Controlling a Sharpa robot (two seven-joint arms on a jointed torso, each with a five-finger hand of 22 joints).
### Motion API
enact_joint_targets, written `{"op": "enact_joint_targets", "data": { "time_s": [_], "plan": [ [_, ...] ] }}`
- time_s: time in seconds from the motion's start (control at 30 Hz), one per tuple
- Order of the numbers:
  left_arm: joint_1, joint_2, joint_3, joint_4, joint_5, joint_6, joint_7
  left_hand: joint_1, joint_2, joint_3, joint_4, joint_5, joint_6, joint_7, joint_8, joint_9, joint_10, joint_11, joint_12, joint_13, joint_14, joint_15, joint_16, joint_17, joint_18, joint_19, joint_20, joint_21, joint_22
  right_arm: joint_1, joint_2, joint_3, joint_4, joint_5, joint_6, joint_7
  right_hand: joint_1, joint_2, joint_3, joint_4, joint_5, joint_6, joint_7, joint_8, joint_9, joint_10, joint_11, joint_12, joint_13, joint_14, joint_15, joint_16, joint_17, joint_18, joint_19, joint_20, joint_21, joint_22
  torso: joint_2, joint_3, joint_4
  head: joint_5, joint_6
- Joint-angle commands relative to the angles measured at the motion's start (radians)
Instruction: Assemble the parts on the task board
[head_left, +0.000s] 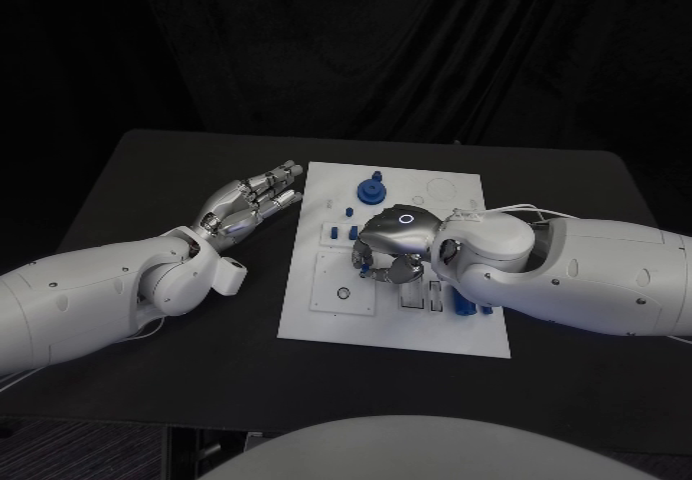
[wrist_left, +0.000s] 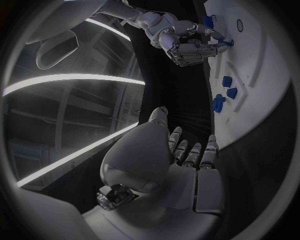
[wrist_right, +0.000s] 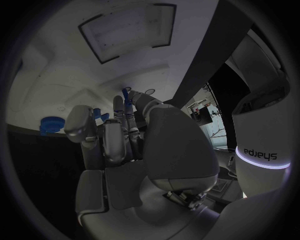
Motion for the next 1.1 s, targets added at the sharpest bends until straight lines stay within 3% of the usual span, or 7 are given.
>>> {"op": "enact_joint_targets", "data": {
  "time_s": [0.03,1.1],
  "plan": [
    [-0.003,0.003,0.001,0.000,0.003,0.015,0.080,0.000,0.011,0.006,0.000,0.006,0.004,0.004,0.004,0.001,-0.007,0.000,-0.002,-0.001,0.000,0.005,-0.003,0.000,0.011,0.003,0.005,0.005,0.000,-0.003,-0.001,0.000,0.005,-0.007,-0.020,-0.003,0.006,-0.001,0.001,-0.006,0.004,0.006,0.001,0.002,0.001,0.009,-0.001,-0.005,0.000,0.005,-0.001,0.007,0.002,0.009,0.007,-0.002,0.007,0.137,0.000,-0.0002,0.0002,0.000,0.000],
    [-0.010,0.005,0.001,-0.005,0.003,0.028,0.066,0.003,0.014,0.011,-0.002,0.007,0.003,0.005,0.004,0.000,-0.008,0.001,-0.002,-0.001,0.000,0.009,-0.004,0.000,0.010,0.004,0.008,0.006,0.001,-0.006,0.000,0.000,0.012,-0.007,-0.018,-0.006,0.005,-0.001,0.000,-0.007,0.004,0.008,0.001,0.001,0.000,0.011,-0.002,-0.005,0.000,0.007,-0.001,0.008,0.004,0.009,0.007,-0.002,0.008,0.138,0.000,-0.0010,-0.0006,0.004,0.000]
  ]
}}
